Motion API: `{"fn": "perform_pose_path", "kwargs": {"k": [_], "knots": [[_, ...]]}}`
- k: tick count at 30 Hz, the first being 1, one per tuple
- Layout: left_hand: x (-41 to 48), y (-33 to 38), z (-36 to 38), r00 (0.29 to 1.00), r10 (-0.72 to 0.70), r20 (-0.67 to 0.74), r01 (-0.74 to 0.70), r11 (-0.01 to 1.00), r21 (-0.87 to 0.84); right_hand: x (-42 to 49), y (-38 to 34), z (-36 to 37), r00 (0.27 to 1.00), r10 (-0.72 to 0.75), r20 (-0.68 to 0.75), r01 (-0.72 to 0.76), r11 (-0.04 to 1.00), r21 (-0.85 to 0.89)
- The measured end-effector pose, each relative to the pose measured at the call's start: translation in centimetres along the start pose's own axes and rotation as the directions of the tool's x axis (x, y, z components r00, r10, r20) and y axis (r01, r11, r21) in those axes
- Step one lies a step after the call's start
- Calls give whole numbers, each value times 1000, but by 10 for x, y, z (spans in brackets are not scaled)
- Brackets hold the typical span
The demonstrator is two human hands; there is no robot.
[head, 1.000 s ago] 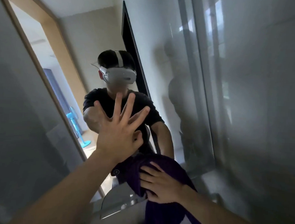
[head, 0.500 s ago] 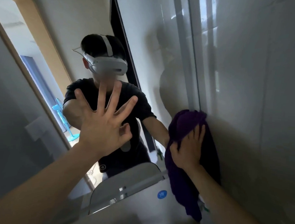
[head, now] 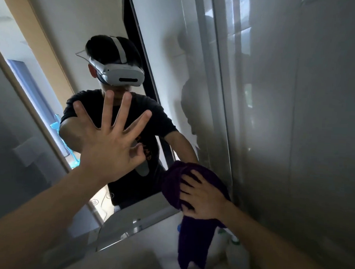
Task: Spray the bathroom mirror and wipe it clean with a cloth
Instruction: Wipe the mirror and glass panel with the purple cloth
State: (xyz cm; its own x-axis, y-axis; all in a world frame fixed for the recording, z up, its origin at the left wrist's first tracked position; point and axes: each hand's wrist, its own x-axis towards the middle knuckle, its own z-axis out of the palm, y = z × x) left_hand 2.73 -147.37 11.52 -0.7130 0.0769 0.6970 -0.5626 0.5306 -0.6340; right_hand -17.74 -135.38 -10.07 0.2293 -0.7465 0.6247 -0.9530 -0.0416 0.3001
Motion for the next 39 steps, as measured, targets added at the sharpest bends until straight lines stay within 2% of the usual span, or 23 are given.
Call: {"fn": "perform_pose_path", "kwargs": {"k": [2, 4, 5, 11, 13, 15, 16, 19, 20, 22, 25, 28, 34, 39], "knots": [[0, 0, 0, 1000, -1, -7, 1, 1000, 2, -8, 24, -2, 983, 180, -35, -179, 984, 14], [0, 1, 1, 1000, 2, -8, -2, 1000, 9, -20, 39, -1, 878, 478, -32, -474, 876, 90], [0, 1, 1, 1000, 3, -7, -3, 1000, 12, -25, 42, 0, 813, 582, -28, -572, 806, 149], [1, 0, 2, 1000, 2, -3, -2, 1000, 5, -4, -6, 16, 507, 848, -152, -798, 529, 289], [0, 1, 2, 1000, 3, -15, -3, 1000, 14, 2, -27, 23, 470, 875, -117, -838, 484, 253], [0, 2, 4, 1000, 6, -26, -6, 1000, 18, 2, -43, 29, 521, 852, -51, -835, 521, 178], [0, 2, 4, 1000, 6, -28, -6, 1000, 18, 2, -50, 30, 587, 809, -24, -797, 582, 161], [0, 0, 5, 1000, 2, -25, -1, 1000, 31, 3, -67, 24, 846, 533, 13, -525, 827, 200], [0, 0, 5, 1000, 1, -24, 0, 999, 37, 8, -71, 20, 901, 434, -1, -424, 880, 213], [-1, 2, 4, 1000, -1, -15, 2, 999, 36, 24, -77, 9, 955, 292, -46, -275, 934, 228], [1, 4, -2, 1000, -25, 10, 25, 1000, 17, 55, -88, -10, 995, 68, -72, -53, 982, 183], [2, 4, -6, 999, -38, 26, 39, 999, -7, 89, -104, -25, 990, -119, -79, 129, 982, 139], [3, 3, -3, 999, -35, 12, 35, 999, -24, 126, -127, -35, 994, 15, -110, 10, 974, 227], [3, 1, 2, 999, -46, -24, 45, 998, -40, 115, -120, -35, 992, 22, -127, 11, 966, 259]]}}
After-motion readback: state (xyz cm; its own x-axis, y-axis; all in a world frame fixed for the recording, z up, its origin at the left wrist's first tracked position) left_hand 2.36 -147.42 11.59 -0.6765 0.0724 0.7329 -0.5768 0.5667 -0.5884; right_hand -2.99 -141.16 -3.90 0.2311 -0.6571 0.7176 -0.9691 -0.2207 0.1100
